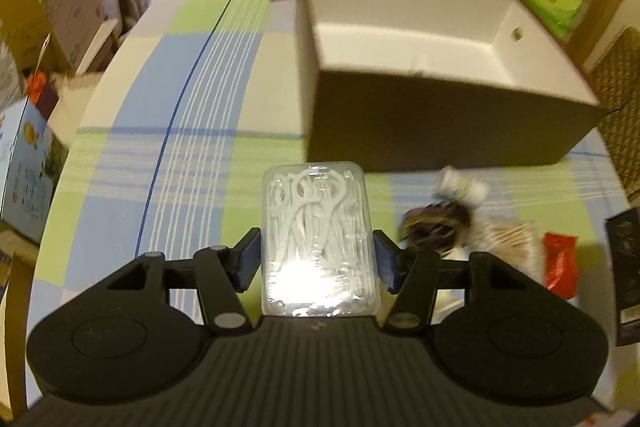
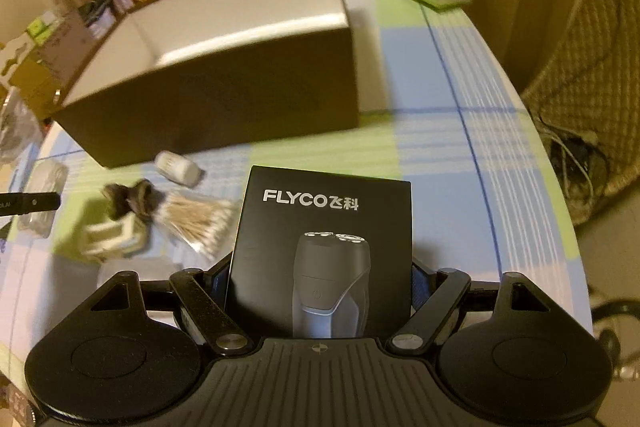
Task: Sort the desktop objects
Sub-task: 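Carry the floss case and FLYCO box into the open box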
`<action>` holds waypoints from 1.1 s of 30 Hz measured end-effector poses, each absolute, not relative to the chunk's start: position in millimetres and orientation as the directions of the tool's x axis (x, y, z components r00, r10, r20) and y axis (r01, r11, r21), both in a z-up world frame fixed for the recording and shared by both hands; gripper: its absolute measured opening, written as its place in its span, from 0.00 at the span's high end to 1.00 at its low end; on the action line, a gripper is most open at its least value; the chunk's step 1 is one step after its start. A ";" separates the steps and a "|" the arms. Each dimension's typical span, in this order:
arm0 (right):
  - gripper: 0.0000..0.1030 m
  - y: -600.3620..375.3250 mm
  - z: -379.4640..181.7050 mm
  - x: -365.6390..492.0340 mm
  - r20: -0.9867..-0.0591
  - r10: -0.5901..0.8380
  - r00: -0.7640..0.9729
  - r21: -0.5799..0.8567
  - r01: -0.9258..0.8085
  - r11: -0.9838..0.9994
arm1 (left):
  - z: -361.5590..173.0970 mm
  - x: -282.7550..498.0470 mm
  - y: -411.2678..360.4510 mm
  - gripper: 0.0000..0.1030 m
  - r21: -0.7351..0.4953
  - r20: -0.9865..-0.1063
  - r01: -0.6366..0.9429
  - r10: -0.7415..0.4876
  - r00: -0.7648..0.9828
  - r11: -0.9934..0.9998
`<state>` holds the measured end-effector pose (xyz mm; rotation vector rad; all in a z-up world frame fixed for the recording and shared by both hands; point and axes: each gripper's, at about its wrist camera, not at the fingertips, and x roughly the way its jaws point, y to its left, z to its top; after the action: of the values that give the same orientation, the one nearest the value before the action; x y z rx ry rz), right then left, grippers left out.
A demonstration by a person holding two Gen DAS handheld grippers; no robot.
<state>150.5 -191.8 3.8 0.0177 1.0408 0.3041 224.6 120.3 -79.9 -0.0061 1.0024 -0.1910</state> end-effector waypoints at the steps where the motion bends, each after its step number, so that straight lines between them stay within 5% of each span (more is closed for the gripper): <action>1: 0.25 -189.4 8.1 153.1 -0.841 0.266 0.472 0.161 -0.251 0.955 | -73.4 224.5 117.1 0.48 -0.095 -0.829 0.164 -0.169 0.533 0.982; 19: 0.25 -139.3 92.0 257.7 -0.689 0.405 0.602 0.165 -0.413 0.896 | -0.5 301.7 62.5 0.48 -0.092 -0.731 0.259 -0.242 0.638 0.962; 33: 0.25 -87.9 53.5 364.5 -0.771 0.310 0.556 0.036 -0.448 0.893 | -38.9 385.6 36.9 0.48 -0.033 -0.823 0.231 -0.157 0.545 0.972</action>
<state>364.5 -87.9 53.5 -0.1719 0.8736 0.4502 385.6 36.9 -38.9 0.0831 0.9671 -0.2306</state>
